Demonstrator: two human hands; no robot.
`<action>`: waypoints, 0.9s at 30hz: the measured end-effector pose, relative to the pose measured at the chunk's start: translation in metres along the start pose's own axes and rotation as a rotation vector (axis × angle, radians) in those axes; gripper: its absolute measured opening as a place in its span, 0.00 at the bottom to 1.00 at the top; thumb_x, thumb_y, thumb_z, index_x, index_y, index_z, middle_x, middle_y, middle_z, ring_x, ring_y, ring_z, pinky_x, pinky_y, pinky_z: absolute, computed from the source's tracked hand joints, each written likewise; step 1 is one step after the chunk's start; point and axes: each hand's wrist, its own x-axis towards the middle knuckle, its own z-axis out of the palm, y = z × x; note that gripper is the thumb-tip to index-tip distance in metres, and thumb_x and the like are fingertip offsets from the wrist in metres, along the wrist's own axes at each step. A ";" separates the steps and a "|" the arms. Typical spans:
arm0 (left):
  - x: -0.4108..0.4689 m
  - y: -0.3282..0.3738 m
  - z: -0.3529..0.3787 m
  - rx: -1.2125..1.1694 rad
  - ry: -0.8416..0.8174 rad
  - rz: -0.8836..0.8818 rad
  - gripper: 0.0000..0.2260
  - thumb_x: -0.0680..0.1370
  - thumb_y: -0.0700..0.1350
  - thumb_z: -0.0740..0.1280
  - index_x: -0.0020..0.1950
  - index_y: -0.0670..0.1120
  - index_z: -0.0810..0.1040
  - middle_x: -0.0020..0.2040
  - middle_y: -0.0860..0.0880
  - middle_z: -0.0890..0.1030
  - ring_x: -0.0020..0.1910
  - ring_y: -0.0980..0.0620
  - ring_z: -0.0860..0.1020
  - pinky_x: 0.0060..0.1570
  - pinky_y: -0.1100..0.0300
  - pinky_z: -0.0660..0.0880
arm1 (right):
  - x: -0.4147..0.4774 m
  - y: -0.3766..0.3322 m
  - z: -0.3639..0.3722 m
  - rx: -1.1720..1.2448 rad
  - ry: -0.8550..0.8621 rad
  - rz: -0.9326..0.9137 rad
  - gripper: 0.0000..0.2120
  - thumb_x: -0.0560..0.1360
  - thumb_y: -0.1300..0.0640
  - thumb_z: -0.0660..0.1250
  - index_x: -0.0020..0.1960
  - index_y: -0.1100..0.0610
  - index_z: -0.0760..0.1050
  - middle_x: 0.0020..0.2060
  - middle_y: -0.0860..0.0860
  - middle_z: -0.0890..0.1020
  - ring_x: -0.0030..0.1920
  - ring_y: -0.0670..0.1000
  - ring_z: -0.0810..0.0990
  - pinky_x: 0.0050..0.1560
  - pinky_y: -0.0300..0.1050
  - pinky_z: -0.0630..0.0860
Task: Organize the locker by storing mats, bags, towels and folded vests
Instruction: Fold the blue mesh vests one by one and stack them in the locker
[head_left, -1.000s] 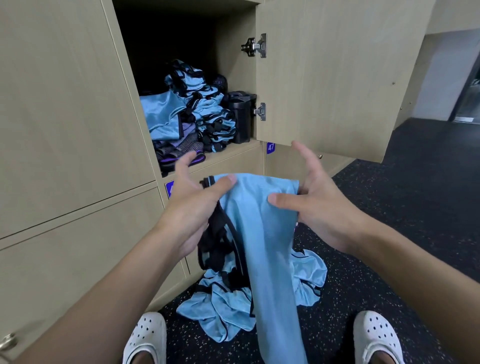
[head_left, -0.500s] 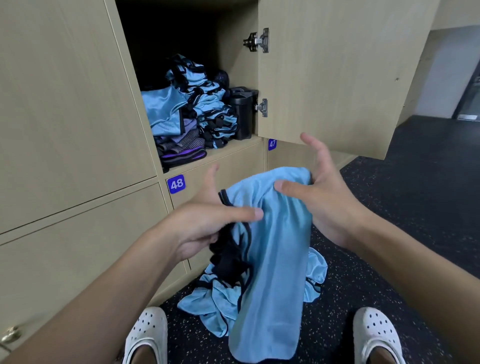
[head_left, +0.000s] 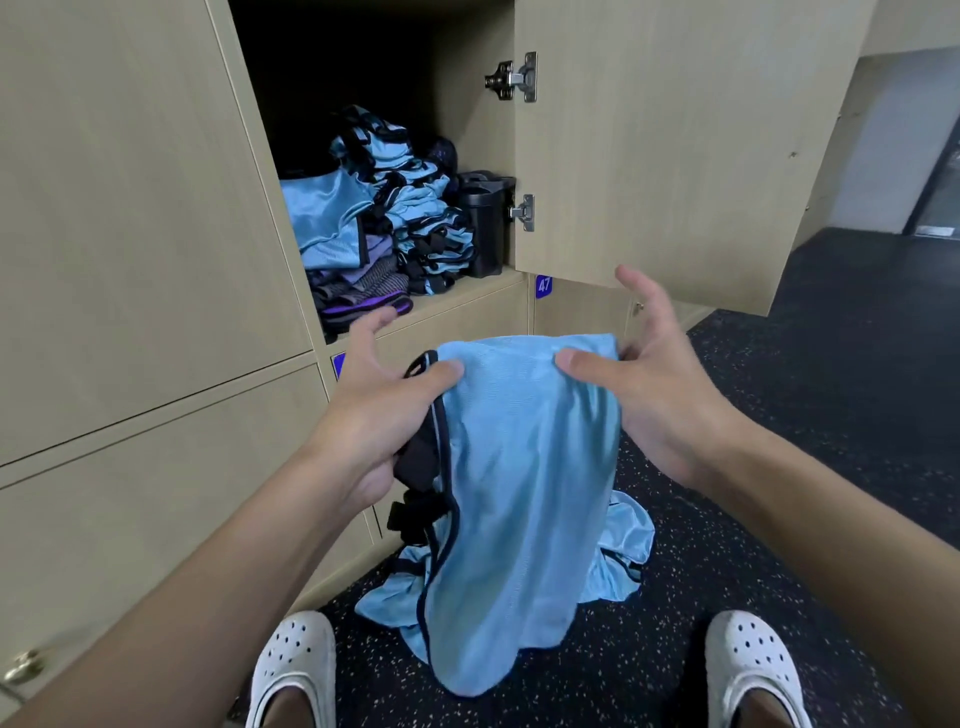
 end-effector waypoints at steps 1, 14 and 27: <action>-0.001 0.000 -0.001 -0.016 -0.052 -0.034 0.33 0.74 0.37 0.75 0.70 0.61 0.66 0.43 0.43 0.85 0.35 0.47 0.83 0.37 0.52 0.81 | 0.000 0.001 0.001 0.001 0.037 -0.004 0.41 0.72 0.68 0.73 0.73 0.39 0.60 0.43 0.60 0.80 0.45 0.57 0.84 0.56 0.59 0.80; -0.003 0.000 -0.004 0.082 -0.166 0.048 0.27 0.75 0.36 0.73 0.64 0.60 0.70 0.41 0.35 0.82 0.34 0.44 0.79 0.37 0.51 0.77 | -0.006 -0.001 0.000 -0.117 -0.005 0.049 0.43 0.70 0.60 0.76 0.74 0.37 0.57 0.53 0.51 0.78 0.51 0.50 0.83 0.55 0.50 0.79; -0.013 0.006 -0.011 0.353 -0.383 0.017 0.20 0.71 0.31 0.74 0.56 0.52 0.81 0.44 0.44 0.85 0.36 0.48 0.83 0.31 0.57 0.80 | -0.006 -0.001 0.000 -0.102 0.031 -0.004 0.19 0.70 0.62 0.77 0.56 0.47 0.76 0.49 0.60 0.78 0.45 0.58 0.81 0.55 0.57 0.80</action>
